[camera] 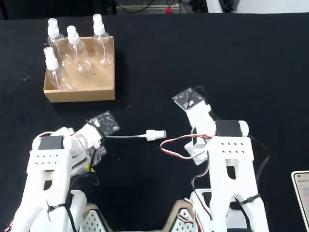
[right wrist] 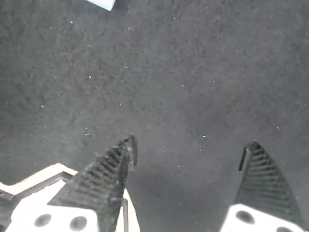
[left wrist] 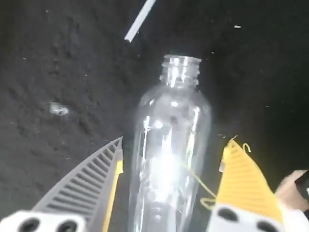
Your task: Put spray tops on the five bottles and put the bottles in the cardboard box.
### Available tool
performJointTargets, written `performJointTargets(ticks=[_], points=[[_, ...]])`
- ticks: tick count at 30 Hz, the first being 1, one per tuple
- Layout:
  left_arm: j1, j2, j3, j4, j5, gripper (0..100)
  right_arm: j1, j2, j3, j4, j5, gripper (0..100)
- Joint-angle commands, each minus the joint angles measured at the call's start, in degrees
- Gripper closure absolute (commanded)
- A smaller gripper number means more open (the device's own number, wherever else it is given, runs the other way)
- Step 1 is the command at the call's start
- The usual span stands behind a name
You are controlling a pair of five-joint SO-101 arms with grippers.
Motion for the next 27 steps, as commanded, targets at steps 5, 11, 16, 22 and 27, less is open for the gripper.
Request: performJointTargets(ticks=[5,11,16,22,27], points=[[6.5,-0.3,1.6,-6.9,-0.5,69,-1.1,-1.8,-0.1,0.4,-0.4,66.5],[6.0,-0.9,6.2,-12.4,-0.5,69,-1.1,-1.6,-0.1,0.4,-0.4,66.5],[5.9,-0.9,6.8,-12.3,-0.5,70,-1.1,-1.5,-0.1,0.1,-0.7,66.5],[5.9,-0.9,6.8,-12.3,-0.5,90,-1.1,-1.5,-0.1,0.0,-0.9,66.5],[5.1,-0.9,6.8,-12.2,-0.5,84,-1.3,-1.5,-0.3,0.0,-0.9,66.5]])
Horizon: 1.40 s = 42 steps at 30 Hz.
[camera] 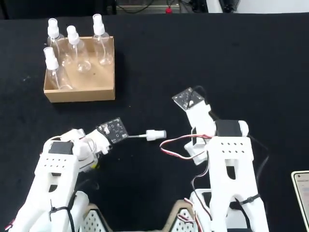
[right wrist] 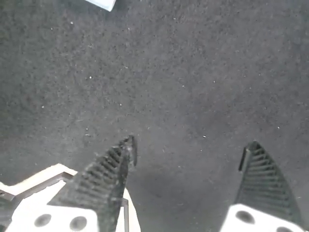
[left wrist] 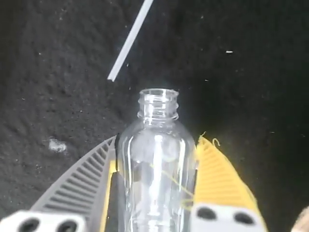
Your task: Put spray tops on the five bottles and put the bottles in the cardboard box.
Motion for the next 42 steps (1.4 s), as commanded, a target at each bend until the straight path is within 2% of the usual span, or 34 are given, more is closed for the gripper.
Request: performJointTargets(ticks=[1,7,12,16,23,32,38,42], points=[[-0.5,-0.9,-0.5,-0.6,-0.4,82,-1.0,-1.5,-0.3,0.0,-0.5,66.5],[-0.5,-0.9,-2.6,-0.5,-0.1,69,-1.0,-1.5,-0.3,-0.1,-0.5,66.5],[-0.5,-0.9,-10.0,10.2,-0.4,69,-0.8,-1.5,-0.1,-0.1,-0.5,66.5],[-0.6,-0.3,-13.2,14.0,-0.4,69,-0.8,-1.5,-0.2,-0.1,-0.5,66.5],[-3.8,-0.3,-8.1,9.6,-2.2,69,-0.8,-1.5,-0.1,0.3,-0.5,66.5],[-3.3,-0.9,-2.6,5.4,-3.1,70,-1.0,-1.5,-0.1,0.1,-0.5,66.5],[-0.4,-0.9,-2.4,5.0,1.6,86,-1.1,-1.5,-0.2,-0.8,-3.1,66.6],[0.3,-1.0,-6.4,5.5,6.0,85,-1.1,-1.5,-0.2,-2.7,-5.4,66.6]])
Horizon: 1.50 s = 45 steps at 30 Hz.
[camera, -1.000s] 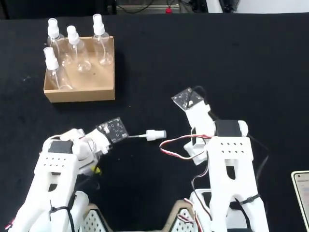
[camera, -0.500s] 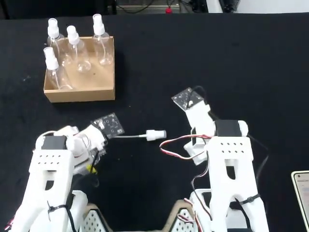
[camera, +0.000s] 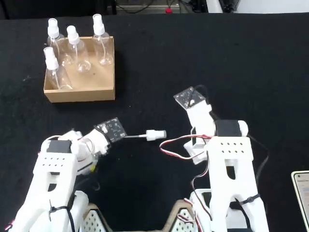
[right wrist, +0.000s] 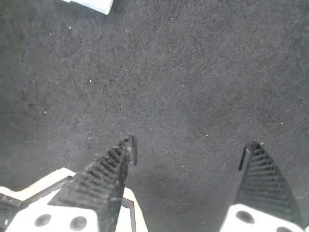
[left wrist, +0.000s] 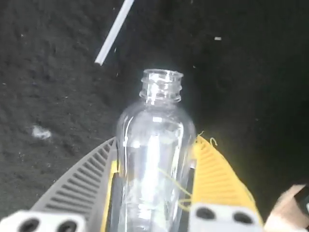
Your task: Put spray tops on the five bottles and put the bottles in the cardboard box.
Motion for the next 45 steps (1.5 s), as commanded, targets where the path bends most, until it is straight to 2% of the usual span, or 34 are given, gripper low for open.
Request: performJointTargets(ticks=[1,4,9,14,20,25,28,32,34,37,39,42,45], points=[[1.0,-1.0,-6.7,-0.3,5.8,86,-1.4,-1.5,-0.2,-3.3,-2.8,66.6],[0.7,-1.0,-12.5,0.9,12.8,86,-5.1,-1.4,-0.2,-4.1,-6.2,66.6],[1.0,-1.0,-16.9,4.7,26.6,86,-15.6,-1.4,-1.1,-5.0,-11.5,66.6],[-2.9,-1.0,-14.0,1.2,35.4,86,-18.8,1.2,-2.9,-11.8,-21.3,66.7],[-4.4,-1.0,-9.5,-4.1,44.2,86,-22.3,19.2,-11.0,-14.0,-31.2,66.7],[-8.0,-1.0,-9.2,-4.6,44.7,86,-24.9,31.3,-19.0,-16.9,-41.4,66.7],[-10.3,-1.0,-8.8,-4.8,44.8,86,-28.5,34.4,-19.4,-23.3,-47.3,66.6],[-12.5,-1.0,-8.7,-4.8,47.2,86,-31.0,36.6,-20.0,-31.8,-59.9,67.1],[-13.0,-1.0,-8.7,-4.8,47.4,86,-31.6,37.8,-21.1,-35.4,-62.9,70.6],[-13.3,-1.0,-8.7,-4.8,47.3,86,-32.2,41.5,-23.4,-37.7,-63.1,75.8],[-13.3,-1.0,-8.7,-4.7,47.2,86,-33.0,43.6,-24.7,-36.2,-62.4,74.9],[-13.3,-1.0,-8.7,-4.7,47.2,86,-33.6,44.6,-28.1,-27.6,-57.9,71.7],[-13.3,-1.0,-8.7,-4.7,47.2,86,-33.3,42.9,-33.2,-17.3,-57.0,71.1]])
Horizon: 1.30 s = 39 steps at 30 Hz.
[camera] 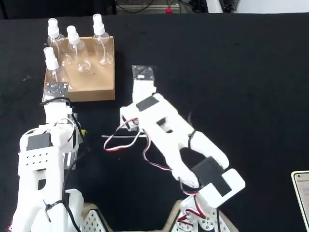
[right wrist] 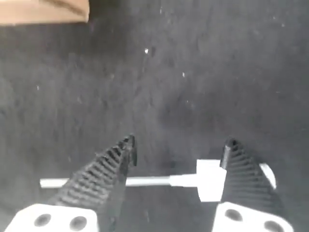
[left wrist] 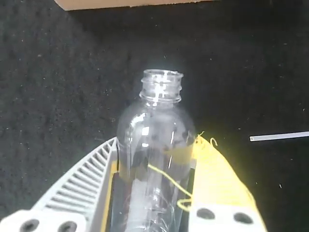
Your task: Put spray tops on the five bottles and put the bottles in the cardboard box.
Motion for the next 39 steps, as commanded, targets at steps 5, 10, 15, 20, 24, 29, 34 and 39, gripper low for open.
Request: performJointTargets(ticks=[5,10,15,20,24,29,34,39], points=[[-0.5,-1.0,-0.2,-0.6,0.3,86,0.5,-5.8,-8.8,17.8,6.6,71.2],[-0.5,-1.0,-0.2,-0.7,0.3,86,-1.8,-3.8,-7.8,19.2,6.4,71.1],[-0.5,-1.0,0.4,-0.9,0.3,86,-2.2,-1.4,-7.5,24.2,8.4,71.3],[-0.5,-1.0,0.5,-0.9,0.3,86,-1.9,3.1,-6.9,24.2,13.9,71.3],[-0.5,-1.0,0.6,-0.9,0.3,86,-1.9,6.8,-7.3,19.2,13.7,71.3],[-0.5,-1.0,0.7,-0.9,0.3,86,3.3,7.6,-9.6,13.8,5.4,71.3],[-0.5,-1.0,0.7,-0.9,0.3,86,9.2,8.1,-13.9,13.0,-5.2,71.3],[-0.5,-1.0,0.7,-0.9,0.3,86,10.5,7.6,-16.0,13.5,-11.1,71.3]])
